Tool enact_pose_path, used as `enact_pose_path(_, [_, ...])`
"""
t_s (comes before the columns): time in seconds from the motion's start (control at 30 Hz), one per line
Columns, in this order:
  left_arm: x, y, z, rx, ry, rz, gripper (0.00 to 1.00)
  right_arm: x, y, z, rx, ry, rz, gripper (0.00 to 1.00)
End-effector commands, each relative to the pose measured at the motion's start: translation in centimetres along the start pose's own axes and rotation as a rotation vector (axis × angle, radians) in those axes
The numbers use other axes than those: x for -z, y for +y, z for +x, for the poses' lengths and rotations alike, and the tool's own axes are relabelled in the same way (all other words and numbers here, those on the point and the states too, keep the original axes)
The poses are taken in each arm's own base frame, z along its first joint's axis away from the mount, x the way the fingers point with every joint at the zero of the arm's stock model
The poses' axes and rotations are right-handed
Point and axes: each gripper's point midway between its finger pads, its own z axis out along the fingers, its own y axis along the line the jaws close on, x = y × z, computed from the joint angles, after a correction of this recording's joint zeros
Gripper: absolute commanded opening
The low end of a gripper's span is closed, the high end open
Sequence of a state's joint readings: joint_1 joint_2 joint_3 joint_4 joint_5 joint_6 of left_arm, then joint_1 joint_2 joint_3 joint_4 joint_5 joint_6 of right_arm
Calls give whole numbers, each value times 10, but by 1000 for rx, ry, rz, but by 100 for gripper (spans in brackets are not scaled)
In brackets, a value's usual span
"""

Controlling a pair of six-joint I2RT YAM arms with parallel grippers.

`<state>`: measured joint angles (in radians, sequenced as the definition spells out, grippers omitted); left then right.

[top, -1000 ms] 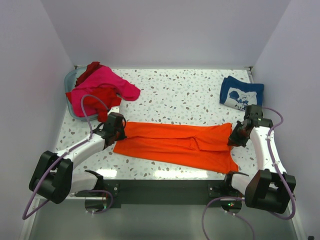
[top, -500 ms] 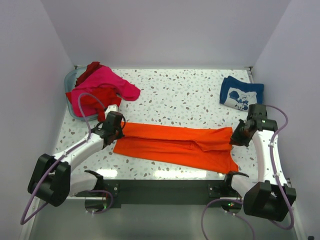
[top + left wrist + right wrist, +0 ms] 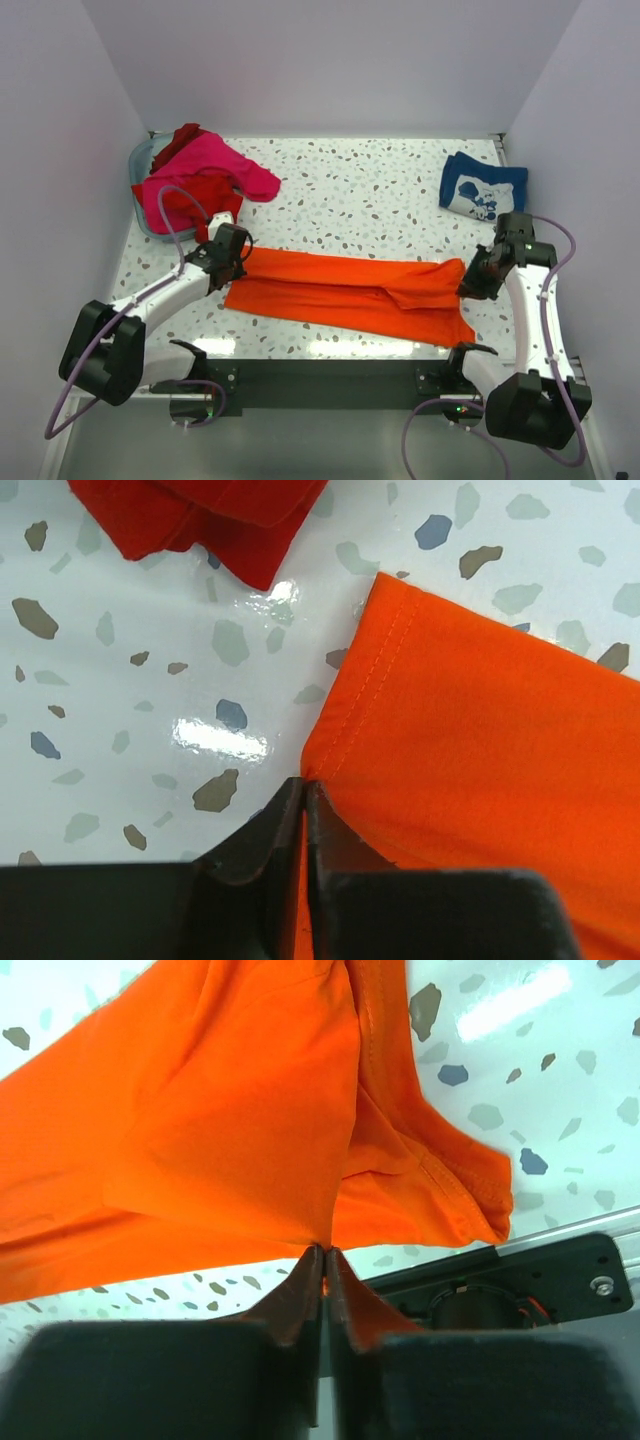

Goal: Fold and stack the t-shirts
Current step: Fold the tshirt

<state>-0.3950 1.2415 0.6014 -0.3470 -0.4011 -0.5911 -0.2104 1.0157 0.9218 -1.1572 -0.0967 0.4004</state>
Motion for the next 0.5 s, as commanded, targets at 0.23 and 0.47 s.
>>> enact_pose_path(0.23, [20, -7, -49, 30, -118, -17, 71, 8, 7, -1, 34, -33, -36, 49])
enact_pose_path(0.47, [42, -59, -51, -54, -159, 101, 80, -2, 44, 15, 174, -70, -92, 49])
